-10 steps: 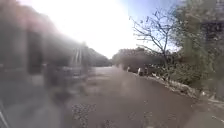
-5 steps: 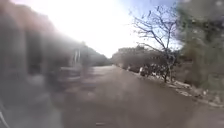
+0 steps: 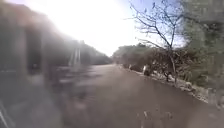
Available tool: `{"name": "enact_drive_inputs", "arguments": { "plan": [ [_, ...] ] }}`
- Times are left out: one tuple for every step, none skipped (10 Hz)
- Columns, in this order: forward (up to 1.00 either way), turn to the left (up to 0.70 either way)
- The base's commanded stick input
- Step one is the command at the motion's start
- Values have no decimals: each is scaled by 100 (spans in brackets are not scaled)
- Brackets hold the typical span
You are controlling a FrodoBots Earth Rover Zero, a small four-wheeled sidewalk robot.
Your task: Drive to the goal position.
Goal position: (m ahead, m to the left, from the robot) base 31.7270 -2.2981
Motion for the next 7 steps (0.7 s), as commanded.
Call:
{"name": "enact_drive_inputs", "arguments": {
  "plan": [
    [100, 0],
    [100, 0],
    [100, 0],
    [100, 0],
    [100, 0],
    [100, 0],
    [100, 0]
  ]
}}
